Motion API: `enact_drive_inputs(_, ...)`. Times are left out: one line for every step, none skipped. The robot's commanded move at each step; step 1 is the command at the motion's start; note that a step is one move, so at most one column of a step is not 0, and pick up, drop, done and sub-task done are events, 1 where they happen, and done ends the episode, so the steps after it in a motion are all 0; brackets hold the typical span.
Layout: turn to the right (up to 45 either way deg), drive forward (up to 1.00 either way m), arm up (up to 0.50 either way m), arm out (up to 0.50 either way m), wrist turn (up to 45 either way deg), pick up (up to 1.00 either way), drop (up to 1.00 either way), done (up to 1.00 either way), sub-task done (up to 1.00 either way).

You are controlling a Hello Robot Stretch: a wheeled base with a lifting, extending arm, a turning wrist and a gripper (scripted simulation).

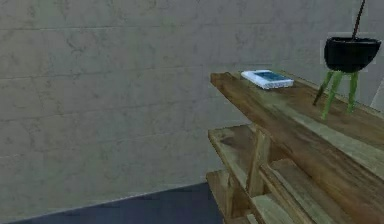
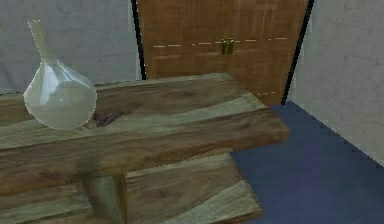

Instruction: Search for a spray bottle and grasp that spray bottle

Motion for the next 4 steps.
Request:
enact_drive_inputs(-45.0,0.00,0.00,0.00,0.0,0.00,0.00,0.00,0.00)
enact_drive_inputs(-21.0,0.00,0.00,0.00,0.0,0.00,0.00,0.00,0.00)
enact_drive_inputs(0.0,0.30,0.00,0.00,0.0,0.00,0.00,0.00,0.00)
enact_drive_inputs(-3.0,0.00,0.00,0.00,0.0,0.00,0.00,0.00,0.00)
